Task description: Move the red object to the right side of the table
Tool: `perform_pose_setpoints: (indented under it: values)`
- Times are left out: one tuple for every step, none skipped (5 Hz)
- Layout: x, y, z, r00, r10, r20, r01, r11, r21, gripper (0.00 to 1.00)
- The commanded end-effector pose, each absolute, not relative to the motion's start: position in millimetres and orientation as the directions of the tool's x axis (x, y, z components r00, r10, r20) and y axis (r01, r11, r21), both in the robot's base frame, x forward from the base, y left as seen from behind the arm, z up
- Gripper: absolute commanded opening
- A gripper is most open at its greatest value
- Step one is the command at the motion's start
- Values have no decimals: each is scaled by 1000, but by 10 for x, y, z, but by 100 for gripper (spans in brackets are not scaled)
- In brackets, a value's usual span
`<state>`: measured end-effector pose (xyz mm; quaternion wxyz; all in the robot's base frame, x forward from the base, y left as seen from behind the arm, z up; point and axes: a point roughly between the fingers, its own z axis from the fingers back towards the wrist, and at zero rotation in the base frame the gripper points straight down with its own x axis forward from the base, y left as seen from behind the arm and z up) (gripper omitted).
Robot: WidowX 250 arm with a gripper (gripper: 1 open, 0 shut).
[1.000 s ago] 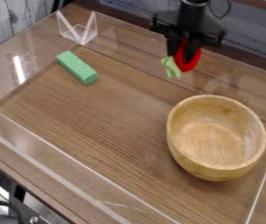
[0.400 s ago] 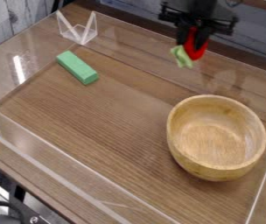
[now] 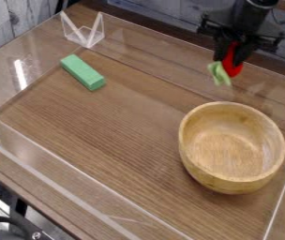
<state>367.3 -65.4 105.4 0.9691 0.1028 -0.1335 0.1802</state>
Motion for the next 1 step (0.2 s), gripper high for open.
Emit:
perform_pose_setpoints:
  values:
    - [3739, -818, 1212, 867, 359, 345, -421, 898, 126, 0]
